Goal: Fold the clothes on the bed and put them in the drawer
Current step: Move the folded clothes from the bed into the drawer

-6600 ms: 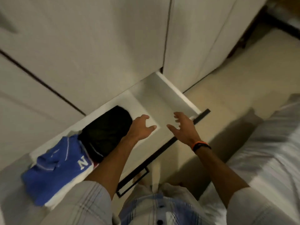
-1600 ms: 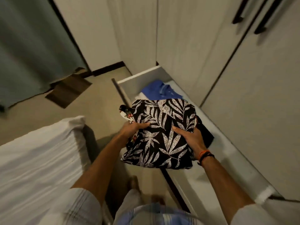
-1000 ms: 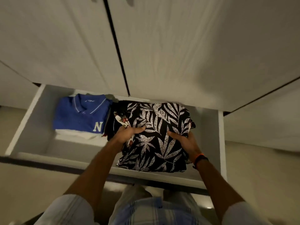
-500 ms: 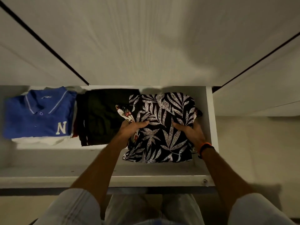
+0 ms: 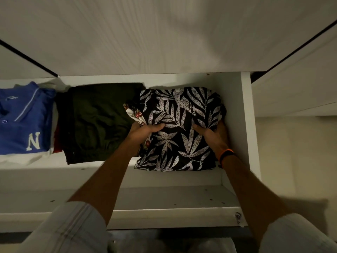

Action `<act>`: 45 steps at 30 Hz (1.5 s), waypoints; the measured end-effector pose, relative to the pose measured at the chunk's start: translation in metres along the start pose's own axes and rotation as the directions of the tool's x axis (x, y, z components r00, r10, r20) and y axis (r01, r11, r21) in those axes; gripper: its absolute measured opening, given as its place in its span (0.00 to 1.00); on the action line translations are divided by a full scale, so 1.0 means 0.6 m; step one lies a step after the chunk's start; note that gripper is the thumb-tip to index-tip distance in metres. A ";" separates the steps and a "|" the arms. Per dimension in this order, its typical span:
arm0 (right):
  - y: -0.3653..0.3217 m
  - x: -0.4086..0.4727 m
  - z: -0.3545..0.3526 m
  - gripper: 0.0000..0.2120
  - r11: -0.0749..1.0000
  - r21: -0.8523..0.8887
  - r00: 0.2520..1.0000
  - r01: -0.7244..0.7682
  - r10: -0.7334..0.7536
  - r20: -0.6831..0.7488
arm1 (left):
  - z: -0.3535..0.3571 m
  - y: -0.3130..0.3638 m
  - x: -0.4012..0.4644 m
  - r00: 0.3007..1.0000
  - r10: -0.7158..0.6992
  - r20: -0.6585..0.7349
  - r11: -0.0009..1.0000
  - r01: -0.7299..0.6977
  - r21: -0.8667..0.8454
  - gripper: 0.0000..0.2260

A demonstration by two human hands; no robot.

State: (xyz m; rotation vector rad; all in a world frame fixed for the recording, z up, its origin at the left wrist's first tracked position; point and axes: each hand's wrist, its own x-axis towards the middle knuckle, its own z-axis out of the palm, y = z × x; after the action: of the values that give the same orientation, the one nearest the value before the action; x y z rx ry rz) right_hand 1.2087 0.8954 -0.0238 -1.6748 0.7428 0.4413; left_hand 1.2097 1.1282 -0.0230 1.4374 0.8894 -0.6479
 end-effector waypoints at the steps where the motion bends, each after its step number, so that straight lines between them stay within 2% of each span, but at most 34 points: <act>1: -0.001 0.004 0.001 0.41 1.000 0.017 1.000 -0.017 0.016 0.013 | -0.001 0.000 0.004 1.000 -0.004 -0.006 1.000 0.004 -0.006 0.48; 3: -0.002 -0.002 0.001 0.40 1.000 0.009 1.000 -0.004 0.003 0.006 | -0.001 0.000 0.003 0.999 0.020 -0.041 1.000 -0.020 0.005 0.43; 5: 0.004 -0.010 0.003 0.43 0.988 -0.136 0.992 0.076 -0.089 -0.091 | 0.004 0.002 0.002 0.982 0.131 -0.140 0.981 -0.108 0.160 0.47; 6: 0.004 -0.025 0.007 0.43 0.966 -0.230 0.980 0.118 -0.150 -0.127 | 0.008 -0.001 -0.005 0.946 0.234 -0.222 0.935 -0.156 0.319 0.50; 8: 0.008 -0.046 0.020 0.42 0.844 -0.476 0.926 0.246 -0.349 -0.141 | 0.021 -0.003 -0.031 0.789 0.522 -0.324 0.734 -0.222 0.642 0.52; 9: 0.003 -0.058 0.029 0.40 0.706 -0.635 0.869 0.313 -0.483 -0.108 | 0.029 -0.005 -0.043 0.685 0.679 -0.262 0.575 -0.275 0.771 0.50; 10: 0.004 -0.060 0.037 0.37 0.539 -0.753 0.801 0.376 -0.598 -0.028 | 0.039 -0.001 -0.055 0.589 0.797 -0.133 0.396 -0.344 0.851 0.46; 11: 0.002 -0.063 0.042 0.35 0.397 -0.811 0.751 0.429 -0.655 0.077 | 0.048 -0.004 -0.056 0.537 0.843 0.013 0.251 -0.417 0.874 0.41; 12: 0.006 -0.059 0.044 0.35 0.298 -0.824 0.728 0.482 -0.659 0.188 | 0.055 -0.010 -0.050 0.530 0.836 0.139 0.156 -0.474 0.866 0.38; 13: 0.009 -0.053 0.043 0.35 0.252 -0.824 0.730 0.508 -0.633 0.256 | 0.060 -0.018 -0.041 0.564 0.796 0.219 0.111 -0.492 0.864 0.37; 15: 0.032 -0.025 0.037 0.37 0.189 -0.844 0.756 0.503 -0.570 0.323 | 0.065 -0.036 -0.014 0.661 0.694 0.285 0.062 -0.449 0.891 0.36; 18: 0.051 -0.002 0.026 0.39 0.149 -0.861 0.774 0.487 -0.529 0.346 | 0.065 -0.054 0.007 0.716 0.633 0.294 0.081 -0.438 0.895 0.36; 25: 0.064 0.027 0.034 0.38 0.208 -0.816 0.731 0.539 -0.596 0.331 | 0.063 -0.066 0.047 0.674 0.684 0.280 0.087 -0.456 0.886 0.36; 31: 0.043 0.013 0.034 0.39 0.181 -0.853 0.792 0.489 -0.502 0.348 | 0.056 -0.033 0.026 0.744 0.583 0.327 0.105 -0.468 0.877 0.38; 33: 0.025 -0.015 0.029 0.40 0.205 -0.846 0.806 0.492 -0.475 0.354 | 0.044 -0.021 -0.006 0.765 0.548 0.339 0.093 -0.459 0.884 0.40; 37: -0.005 -0.081 0.016 0.38 0.292 -0.811 0.824 0.506 -0.442 0.355 | 0.019 -0.009 -0.080 0.824 0.488 0.287 0.141 -0.399 0.906 0.40; 43: -0.036 -0.172 0.004 0.35 0.415 -0.772 0.867 0.482 -0.353 0.352 | -0.014 0.010 -0.195 0.891 0.413 0.188 0.283 -0.321 0.904 0.38; 45: -0.049 -0.202 0.007 0.34 0.419 -0.758 0.858 0.499 -0.363 0.364 | -0.033 0.018 -0.225 0.899 0.403 0.169 0.293 -0.301 0.907 0.37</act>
State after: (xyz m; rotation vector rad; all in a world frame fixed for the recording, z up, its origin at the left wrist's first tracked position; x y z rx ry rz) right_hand 1.1410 0.9311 0.0750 -2.6220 -0.1359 0.5816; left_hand 1.1430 1.1302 0.0962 2.6362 0.1288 -0.7718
